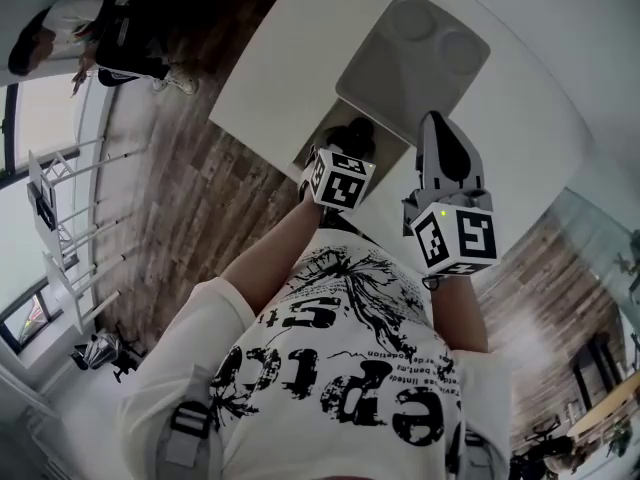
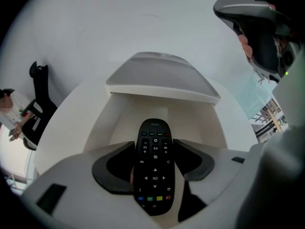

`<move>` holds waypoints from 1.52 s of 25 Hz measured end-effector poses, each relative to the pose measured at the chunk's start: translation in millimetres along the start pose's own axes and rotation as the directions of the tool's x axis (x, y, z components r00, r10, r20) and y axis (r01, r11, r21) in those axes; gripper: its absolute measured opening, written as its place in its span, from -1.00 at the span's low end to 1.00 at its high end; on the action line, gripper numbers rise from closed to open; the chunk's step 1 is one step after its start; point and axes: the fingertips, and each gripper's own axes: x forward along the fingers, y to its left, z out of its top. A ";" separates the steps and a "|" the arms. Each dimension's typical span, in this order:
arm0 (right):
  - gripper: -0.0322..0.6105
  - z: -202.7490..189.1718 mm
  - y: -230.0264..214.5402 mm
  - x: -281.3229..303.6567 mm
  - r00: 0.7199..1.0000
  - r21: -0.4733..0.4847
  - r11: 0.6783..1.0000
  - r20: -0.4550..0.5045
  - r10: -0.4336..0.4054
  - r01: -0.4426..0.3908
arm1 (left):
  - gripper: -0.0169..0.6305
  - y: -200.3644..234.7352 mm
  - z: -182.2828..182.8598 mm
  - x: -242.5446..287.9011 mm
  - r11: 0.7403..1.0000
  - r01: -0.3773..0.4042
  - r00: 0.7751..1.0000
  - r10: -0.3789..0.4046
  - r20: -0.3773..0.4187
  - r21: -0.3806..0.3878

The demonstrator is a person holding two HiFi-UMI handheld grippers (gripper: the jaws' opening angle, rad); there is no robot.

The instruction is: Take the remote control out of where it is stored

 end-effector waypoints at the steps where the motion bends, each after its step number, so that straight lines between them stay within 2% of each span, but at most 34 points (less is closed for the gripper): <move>1: -0.90 0.4 2.2 -2.8 1.000 -0.007 1.000 0.005 -0.002 0.002 | -0.13 -1.5 -1.0 0.2 1.000 0.014 1.000 -0.014 0.001 0.012; 3: -0.90 1.2 5.1 -9.4 1.000 -0.020 1.000 0.016 -0.008 0.008 | -0.13 -6.3 2.7 -3.4 0.998 0.057 0.998 -0.057 0.035 0.005; 5: -0.90 4.5 8.9 -17.2 0.999 -0.033 0.999 0.031 -0.020 0.021 | -0.13 -9.1 14.7 -18.8 0.995 0.097 0.989 -0.097 0.110 -0.002; 8: -0.90 10.2 19.6 -32.2 0.998 -0.026 0.999 0.050 -0.035 0.037 | -0.13 -7.6 29.7 -63.7 0.994 0.101 0.971 -0.106 0.214 0.034; 10: -0.90 15.7 27.4 -40.0 0.997 -0.039 0.998 0.072 -0.042 0.045 | -0.13 -5.4 45.0 -96.6 0.994 0.095 0.950 -0.104 0.295 0.047; 12: -0.90 22.8 34.0 -42.9 0.994 -0.077 0.996 0.096 -0.045 0.052 | -0.13 -3.9 70.5 -125.8 0.994 0.097 0.907 -0.109 0.407 0.048; 14: -0.90 27.1 45.1 -48.0 0.994 -0.109 0.993 0.102 -0.037 0.049 | -0.13 -5.3 94.6 -161.7 0.994 0.092 0.851 -0.107 0.514 0.054; 17: -0.90 37.7 68.5 -61.7 0.992 -0.150 0.988 0.123 -0.023 0.042 | -0.13 -9.3 119.1 -215.9 0.993 0.090 0.768 -0.120 0.630 0.079; 22: -0.90 71.3 97.4 -78.5 0.977 -0.249 0.966 0.214 -0.018 0.072 | -0.13 -13.9 157.8 -284.2 0.987 0.045 0.622 -0.151 0.769 0.157; 24: -0.90 79.2 104.9 -84.1 0.970 -0.280 0.955 0.242 -0.025 0.094 | -0.13 -16.3 166.4 -305.0 0.982 0.038 0.576 -0.172 0.799 0.184; 26: -0.90 83.5 109.0 -89.4 0.964 -0.295 0.949 0.264 -0.035 0.115 | -0.13 -17.6 170.4 -321.2 0.979 0.038 0.543 -0.188 0.818 0.199; 30: -0.90 88.3 112.0 -98.3 0.949 -0.292 0.945 0.310 -0.054 0.149 | -0.13 -18.2 176.4 -345.4 0.974 0.025 0.486 -0.210 0.848 0.226; 32: -0.90 90.1 116.3 -101.0 0.944 -0.289 0.945 0.325 -0.054 0.153 | -0.13 -17.0 176.9 -352.8 0.970 0.020 0.468 -0.224 0.855 0.243; 35: -0.90 93.4 119.5 -104.5 0.938 -0.313 0.935 0.342 -0.051 0.165 | -0.13 -17.8 175.5 -356.1 0.968 0.033 0.458 -0.237 0.857 0.250; 38: -0.90 91.2 115.9 -107.0 0.938 -0.331 0.927 0.341 -0.057 0.176 | -0.13 -24.4 172.4 -350.7 0.969 0.048 0.461 -0.238 0.855 0.244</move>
